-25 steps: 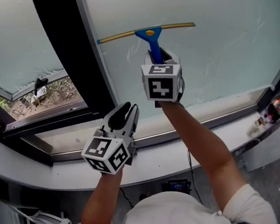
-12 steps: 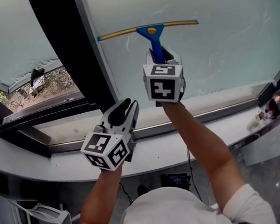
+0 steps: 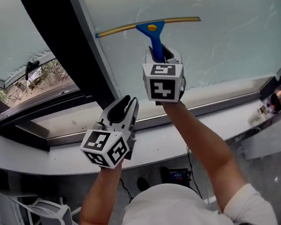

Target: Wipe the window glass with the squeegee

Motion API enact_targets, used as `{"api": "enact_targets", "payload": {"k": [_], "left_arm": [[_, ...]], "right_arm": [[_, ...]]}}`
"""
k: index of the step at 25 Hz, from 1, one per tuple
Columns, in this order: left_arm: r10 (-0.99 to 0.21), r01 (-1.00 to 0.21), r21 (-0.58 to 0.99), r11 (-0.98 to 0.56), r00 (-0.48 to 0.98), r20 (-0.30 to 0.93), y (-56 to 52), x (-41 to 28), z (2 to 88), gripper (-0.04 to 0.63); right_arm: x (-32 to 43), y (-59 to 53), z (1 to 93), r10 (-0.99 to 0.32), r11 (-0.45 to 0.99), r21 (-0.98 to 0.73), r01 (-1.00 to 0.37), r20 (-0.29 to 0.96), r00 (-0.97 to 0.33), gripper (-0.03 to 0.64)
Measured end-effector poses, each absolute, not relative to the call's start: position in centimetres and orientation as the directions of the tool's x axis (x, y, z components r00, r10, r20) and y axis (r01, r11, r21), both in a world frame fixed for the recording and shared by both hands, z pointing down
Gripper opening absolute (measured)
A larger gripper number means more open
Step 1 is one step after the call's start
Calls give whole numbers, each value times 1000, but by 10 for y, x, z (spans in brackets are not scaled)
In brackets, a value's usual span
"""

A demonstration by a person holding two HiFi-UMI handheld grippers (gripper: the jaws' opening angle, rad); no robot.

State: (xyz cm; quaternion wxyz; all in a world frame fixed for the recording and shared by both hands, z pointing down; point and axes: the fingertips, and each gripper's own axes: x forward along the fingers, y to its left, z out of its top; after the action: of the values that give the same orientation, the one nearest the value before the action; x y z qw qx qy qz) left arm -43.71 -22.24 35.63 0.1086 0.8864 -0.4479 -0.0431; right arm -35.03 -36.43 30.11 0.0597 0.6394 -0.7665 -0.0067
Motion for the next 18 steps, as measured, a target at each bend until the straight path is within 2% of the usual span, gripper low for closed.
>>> {"api": "enact_targets", "payload": {"k": [18], "left_arm": [[-796,-781,293,-552,598,93,-226,-435,403,107]], "right_arm": [[-352,-368,361,-969,197,102,-975,170,-178,153]]}}
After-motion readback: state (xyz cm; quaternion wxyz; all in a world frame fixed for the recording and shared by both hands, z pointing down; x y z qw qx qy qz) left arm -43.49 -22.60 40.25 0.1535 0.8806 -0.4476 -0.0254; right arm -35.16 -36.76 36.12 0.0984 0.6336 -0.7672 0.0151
